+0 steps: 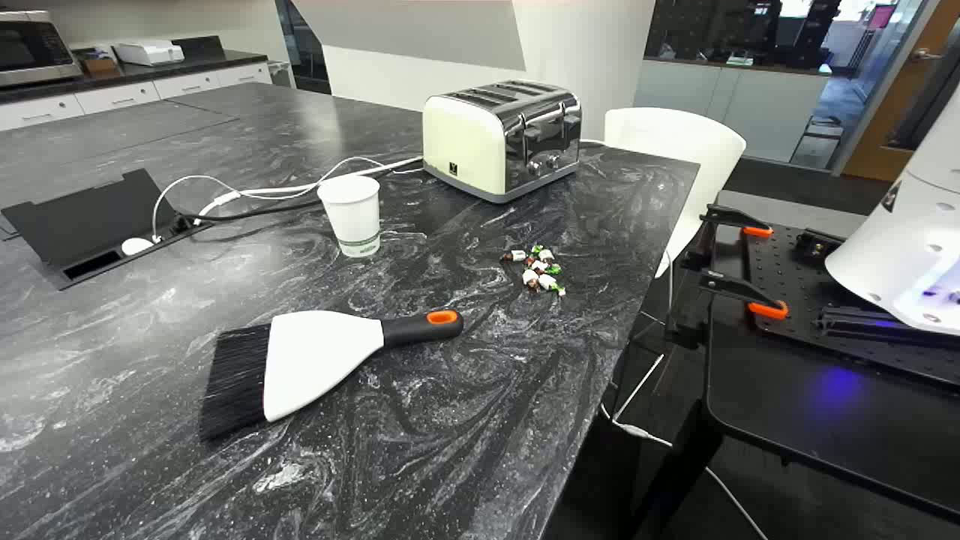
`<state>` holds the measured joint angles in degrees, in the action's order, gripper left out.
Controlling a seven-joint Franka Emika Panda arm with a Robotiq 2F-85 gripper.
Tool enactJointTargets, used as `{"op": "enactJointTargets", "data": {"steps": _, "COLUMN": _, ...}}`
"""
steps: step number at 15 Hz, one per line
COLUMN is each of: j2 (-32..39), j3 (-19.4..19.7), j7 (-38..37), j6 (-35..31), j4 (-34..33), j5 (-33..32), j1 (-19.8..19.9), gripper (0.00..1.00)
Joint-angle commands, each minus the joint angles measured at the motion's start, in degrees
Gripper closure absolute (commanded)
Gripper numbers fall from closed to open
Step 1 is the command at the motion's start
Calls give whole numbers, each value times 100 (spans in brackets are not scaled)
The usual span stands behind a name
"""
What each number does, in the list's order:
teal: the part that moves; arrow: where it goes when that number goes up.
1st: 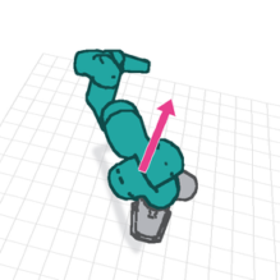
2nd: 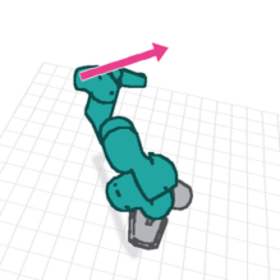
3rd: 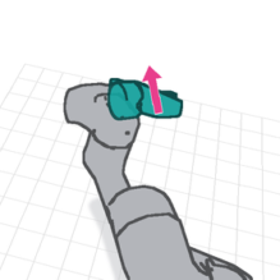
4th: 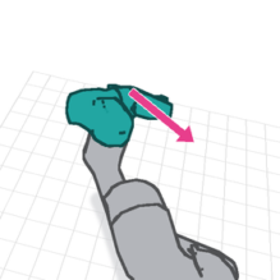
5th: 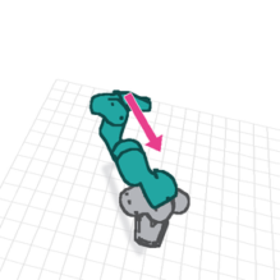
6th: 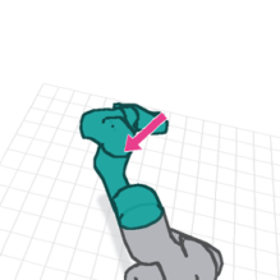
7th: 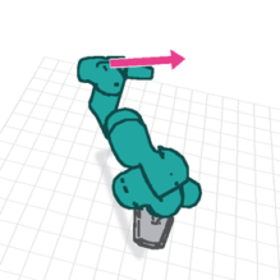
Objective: Pour the contents from the white cup onto the table
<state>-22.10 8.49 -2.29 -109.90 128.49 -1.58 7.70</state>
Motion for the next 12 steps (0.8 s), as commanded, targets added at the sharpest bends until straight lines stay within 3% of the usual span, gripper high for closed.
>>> {"op": "enactJointTargets", "data": {"steps": 1, "j2": 6, "j3": -25, "j7": 14, "j6": 18, "j4": -17, "j5": 13, "j1": 35, "gripper": 0}}
{"op": "enactJointTargets", "data": {"steps": 6, "j2": 6, "j3": -25, "j7": 14, "j6": 18, "j4": -17, "j5": 13, "j1": 34, "gripper": 0}}
{"op": "enactJointTargets", "data": {"steps": 12, "j2": 548, "j3": -758, "j7": -822, "j6": -652, "j4": -243, "j5": 250, "j1": -406, "gripper": 0}}
